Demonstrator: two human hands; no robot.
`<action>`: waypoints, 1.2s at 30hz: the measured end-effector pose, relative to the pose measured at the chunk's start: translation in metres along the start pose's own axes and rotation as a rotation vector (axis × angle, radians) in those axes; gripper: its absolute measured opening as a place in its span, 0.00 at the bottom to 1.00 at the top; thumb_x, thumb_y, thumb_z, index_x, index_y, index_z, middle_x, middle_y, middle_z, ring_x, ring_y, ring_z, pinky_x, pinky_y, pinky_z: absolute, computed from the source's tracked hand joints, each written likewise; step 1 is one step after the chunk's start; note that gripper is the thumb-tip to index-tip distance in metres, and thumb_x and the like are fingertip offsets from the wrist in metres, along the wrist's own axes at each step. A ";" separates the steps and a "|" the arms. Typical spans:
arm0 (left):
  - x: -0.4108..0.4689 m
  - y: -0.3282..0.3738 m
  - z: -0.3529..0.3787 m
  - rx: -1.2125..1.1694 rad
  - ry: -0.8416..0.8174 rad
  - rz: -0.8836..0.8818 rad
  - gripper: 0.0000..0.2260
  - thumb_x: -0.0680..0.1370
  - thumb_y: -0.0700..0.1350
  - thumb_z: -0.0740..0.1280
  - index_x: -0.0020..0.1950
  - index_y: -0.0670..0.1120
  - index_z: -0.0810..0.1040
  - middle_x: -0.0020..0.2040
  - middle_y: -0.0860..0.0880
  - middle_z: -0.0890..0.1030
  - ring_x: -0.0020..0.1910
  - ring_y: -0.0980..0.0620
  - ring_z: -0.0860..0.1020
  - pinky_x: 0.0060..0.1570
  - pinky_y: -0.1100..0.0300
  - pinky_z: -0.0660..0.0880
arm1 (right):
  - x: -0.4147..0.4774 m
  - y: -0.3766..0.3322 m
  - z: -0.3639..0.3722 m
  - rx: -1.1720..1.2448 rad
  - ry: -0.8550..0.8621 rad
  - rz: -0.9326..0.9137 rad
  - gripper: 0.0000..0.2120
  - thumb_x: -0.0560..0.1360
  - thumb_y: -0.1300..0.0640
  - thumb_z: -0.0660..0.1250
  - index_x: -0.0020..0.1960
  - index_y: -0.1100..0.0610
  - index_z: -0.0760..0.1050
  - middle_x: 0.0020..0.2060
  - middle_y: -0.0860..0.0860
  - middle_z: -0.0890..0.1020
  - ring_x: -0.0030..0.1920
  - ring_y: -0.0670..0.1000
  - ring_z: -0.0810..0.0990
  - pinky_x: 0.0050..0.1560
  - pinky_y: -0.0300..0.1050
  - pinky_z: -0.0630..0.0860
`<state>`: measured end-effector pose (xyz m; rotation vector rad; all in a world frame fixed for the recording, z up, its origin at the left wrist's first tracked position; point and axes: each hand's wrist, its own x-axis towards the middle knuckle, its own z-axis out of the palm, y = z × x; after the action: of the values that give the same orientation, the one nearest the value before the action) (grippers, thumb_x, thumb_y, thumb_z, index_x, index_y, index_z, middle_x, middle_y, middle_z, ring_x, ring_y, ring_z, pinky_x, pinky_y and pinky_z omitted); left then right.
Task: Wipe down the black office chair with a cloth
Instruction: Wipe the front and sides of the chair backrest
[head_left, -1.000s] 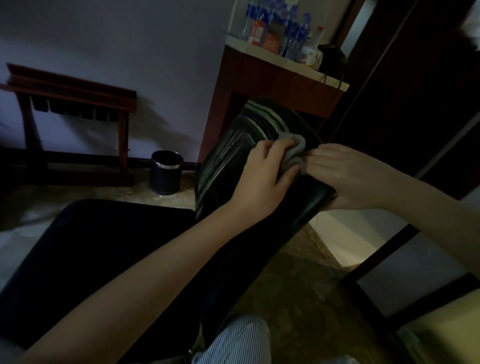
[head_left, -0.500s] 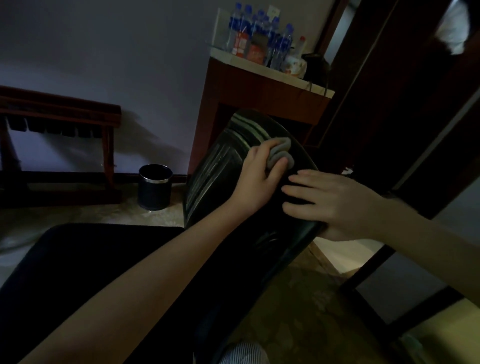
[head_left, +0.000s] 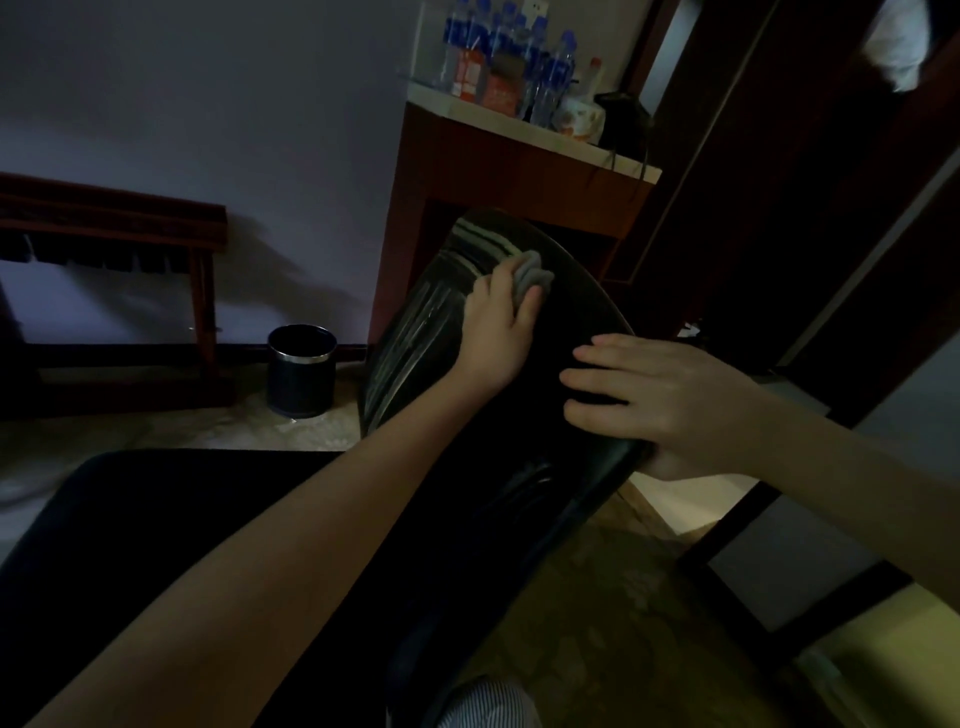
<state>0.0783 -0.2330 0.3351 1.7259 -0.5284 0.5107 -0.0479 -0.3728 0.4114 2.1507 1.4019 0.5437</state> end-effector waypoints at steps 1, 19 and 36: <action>-0.009 0.003 -0.003 -0.027 -0.019 0.054 0.20 0.80 0.48 0.57 0.71 0.44 0.65 0.66 0.43 0.70 0.65 0.48 0.66 0.64 0.56 0.60 | 0.000 0.000 -0.001 -0.003 -0.005 0.001 0.24 0.57 0.60 0.80 0.52 0.62 0.81 0.51 0.62 0.82 0.55 0.64 0.80 0.61 0.60 0.68; 0.025 0.024 0.004 -0.055 -0.096 0.236 0.17 0.78 0.44 0.58 0.66 0.41 0.69 0.59 0.41 0.73 0.58 0.46 0.70 0.58 0.57 0.66 | -0.003 0.004 0.004 -0.046 0.073 -0.049 0.19 0.64 0.62 0.72 0.54 0.60 0.76 0.51 0.61 0.82 0.54 0.63 0.80 0.60 0.58 0.70; 0.015 0.026 -0.017 0.019 -0.221 0.204 0.12 0.80 0.40 0.61 0.63 0.41 0.71 0.53 0.48 0.68 0.54 0.54 0.67 0.50 0.70 0.62 | -0.001 0.008 0.006 -0.001 0.063 -0.034 0.23 0.63 0.58 0.74 0.56 0.59 0.73 0.51 0.60 0.82 0.55 0.61 0.80 0.61 0.56 0.70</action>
<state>0.0739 -0.2229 0.3679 1.7670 -0.8660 0.4717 -0.0391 -0.3775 0.4112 2.1213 1.4685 0.6038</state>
